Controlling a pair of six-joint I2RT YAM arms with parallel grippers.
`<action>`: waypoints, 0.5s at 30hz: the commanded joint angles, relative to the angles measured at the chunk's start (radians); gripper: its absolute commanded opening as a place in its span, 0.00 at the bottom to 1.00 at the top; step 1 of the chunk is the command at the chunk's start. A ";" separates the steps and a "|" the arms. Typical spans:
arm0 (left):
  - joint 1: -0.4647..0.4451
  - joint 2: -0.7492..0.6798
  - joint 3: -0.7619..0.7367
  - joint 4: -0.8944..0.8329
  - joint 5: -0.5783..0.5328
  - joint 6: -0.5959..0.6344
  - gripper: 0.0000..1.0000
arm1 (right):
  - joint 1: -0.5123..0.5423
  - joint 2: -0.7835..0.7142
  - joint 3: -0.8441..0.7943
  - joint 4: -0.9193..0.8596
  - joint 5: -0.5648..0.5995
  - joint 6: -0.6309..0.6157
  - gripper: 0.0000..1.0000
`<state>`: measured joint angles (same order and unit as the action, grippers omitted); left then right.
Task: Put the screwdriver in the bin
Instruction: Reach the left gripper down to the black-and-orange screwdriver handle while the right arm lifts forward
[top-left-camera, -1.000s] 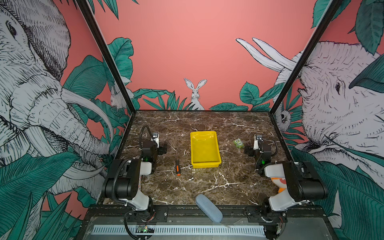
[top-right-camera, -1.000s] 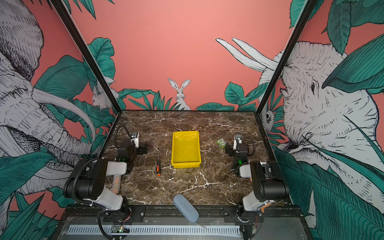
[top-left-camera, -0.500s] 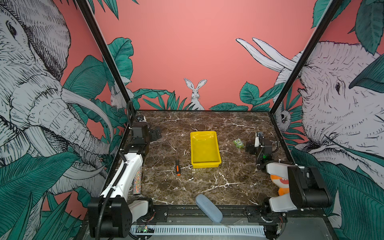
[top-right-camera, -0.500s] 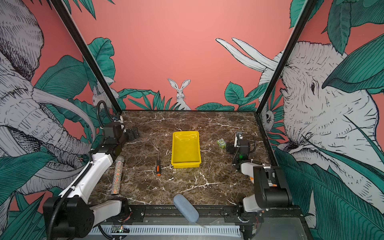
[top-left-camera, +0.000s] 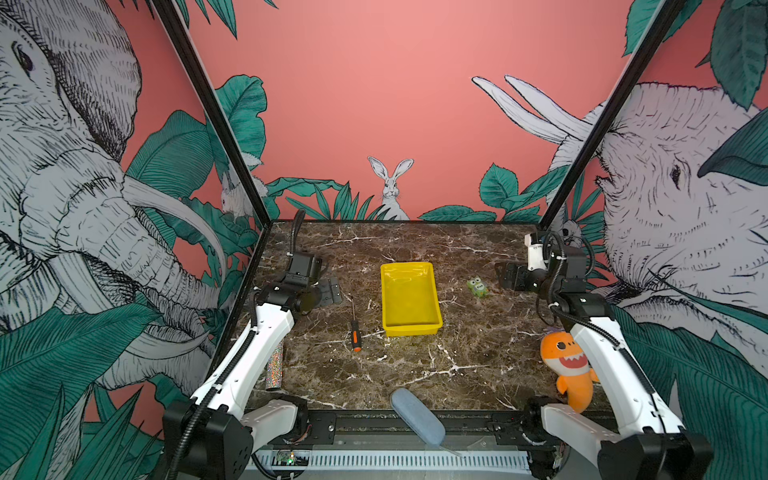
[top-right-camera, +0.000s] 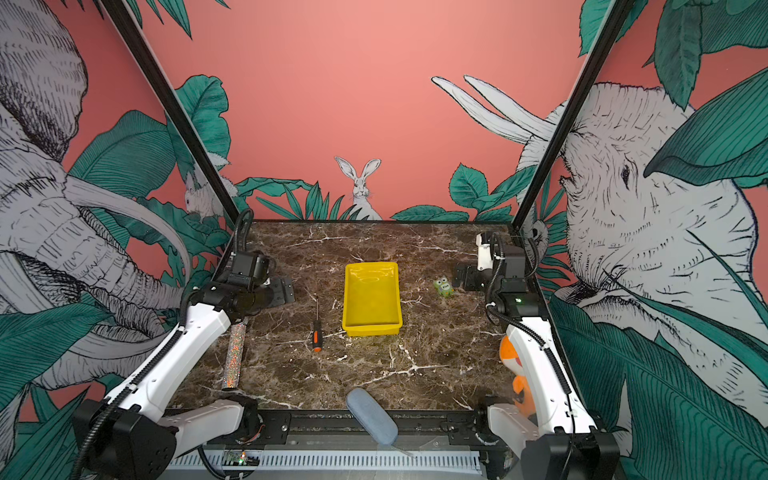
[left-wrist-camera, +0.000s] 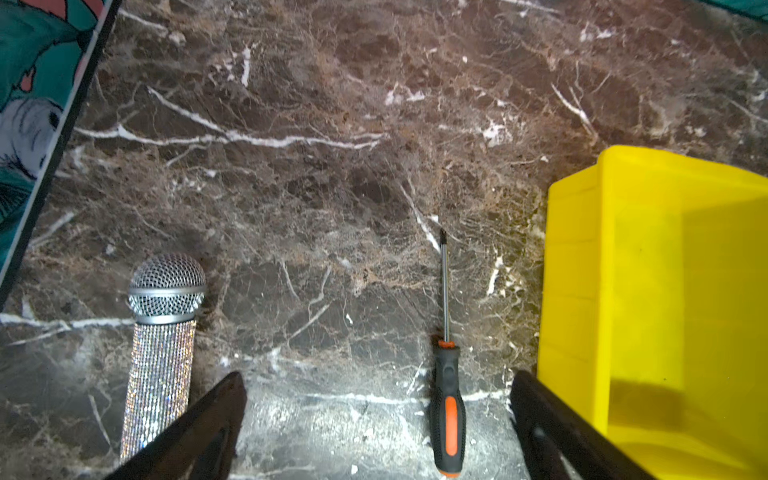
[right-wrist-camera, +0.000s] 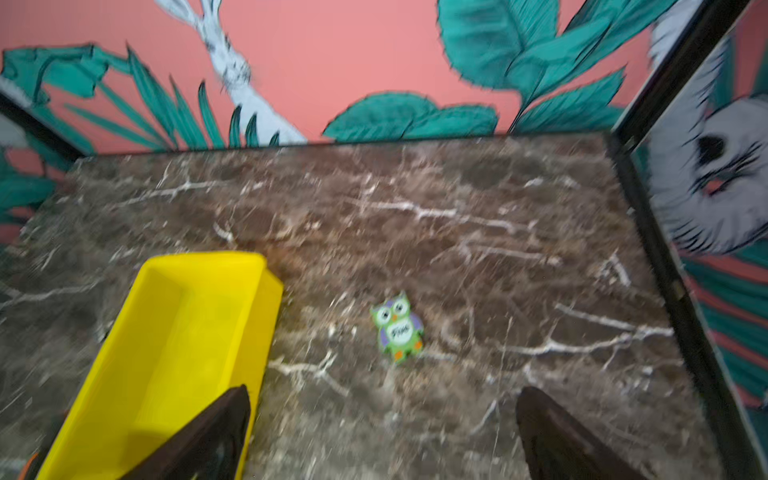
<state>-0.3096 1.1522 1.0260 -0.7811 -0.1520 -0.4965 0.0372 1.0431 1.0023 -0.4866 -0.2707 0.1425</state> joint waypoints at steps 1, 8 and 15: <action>-0.065 0.004 -0.019 -0.079 -0.029 -0.120 1.00 | -0.002 -0.060 0.015 -0.242 -0.137 0.007 0.99; -0.146 0.122 -0.068 -0.033 0.062 -0.224 1.00 | -0.002 -0.159 -0.065 -0.265 -0.272 0.090 0.99; -0.160 0.238 -0.064 0.003 0.125 -0.234 0.99 | -0.002 -0.215 -0.202 -0.156 -0.427 0.198 0.99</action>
<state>-0.4595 1.3792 0.9508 -0.7803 -0.0513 -0.6991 0.0372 0.8444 0.8211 -0.6853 -0.6041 0.2913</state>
